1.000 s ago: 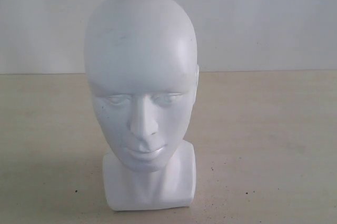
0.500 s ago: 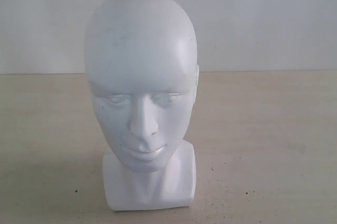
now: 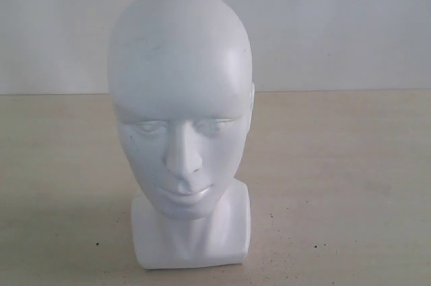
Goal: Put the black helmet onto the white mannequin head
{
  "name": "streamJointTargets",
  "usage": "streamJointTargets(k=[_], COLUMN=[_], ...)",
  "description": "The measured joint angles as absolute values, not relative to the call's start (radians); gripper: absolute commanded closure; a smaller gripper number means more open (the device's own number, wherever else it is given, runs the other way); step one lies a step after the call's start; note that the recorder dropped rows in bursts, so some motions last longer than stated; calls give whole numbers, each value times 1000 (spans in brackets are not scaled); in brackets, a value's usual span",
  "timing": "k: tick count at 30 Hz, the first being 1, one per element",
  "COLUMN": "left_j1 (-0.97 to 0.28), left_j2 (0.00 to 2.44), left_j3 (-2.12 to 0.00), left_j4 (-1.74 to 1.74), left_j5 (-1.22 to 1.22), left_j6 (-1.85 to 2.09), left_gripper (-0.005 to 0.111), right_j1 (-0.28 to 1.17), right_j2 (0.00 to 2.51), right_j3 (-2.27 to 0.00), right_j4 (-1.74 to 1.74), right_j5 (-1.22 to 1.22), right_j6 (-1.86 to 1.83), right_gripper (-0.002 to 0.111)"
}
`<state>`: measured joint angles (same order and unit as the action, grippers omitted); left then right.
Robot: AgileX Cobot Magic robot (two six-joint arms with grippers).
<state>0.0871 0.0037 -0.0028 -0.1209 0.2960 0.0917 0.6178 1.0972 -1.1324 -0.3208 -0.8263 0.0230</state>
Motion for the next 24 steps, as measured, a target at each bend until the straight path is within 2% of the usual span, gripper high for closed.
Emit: streamJointTargets(k=[3,7,13,24], left_j1=[87,87,87,87], left_j2=[4,4,4,4], left_j3=[-3,-3,-3,-3], left_j4=[-121,-121,-121,-121], left_j5=[296,296,296,296], left_j6=[92,92,92,92], left_gripper=[102,102,102,102], right_j1=[588,581,581,581], right_j2=[1092,1090,1090,1090], right_j3=[-1022,-893,-801,-786], right_j4=[-214,-93,-45,-51], right_j5=[-1015,-1148,-1138,-1133], right_j6=[37,68,219,648], right_gripper=[108,108,108,108])
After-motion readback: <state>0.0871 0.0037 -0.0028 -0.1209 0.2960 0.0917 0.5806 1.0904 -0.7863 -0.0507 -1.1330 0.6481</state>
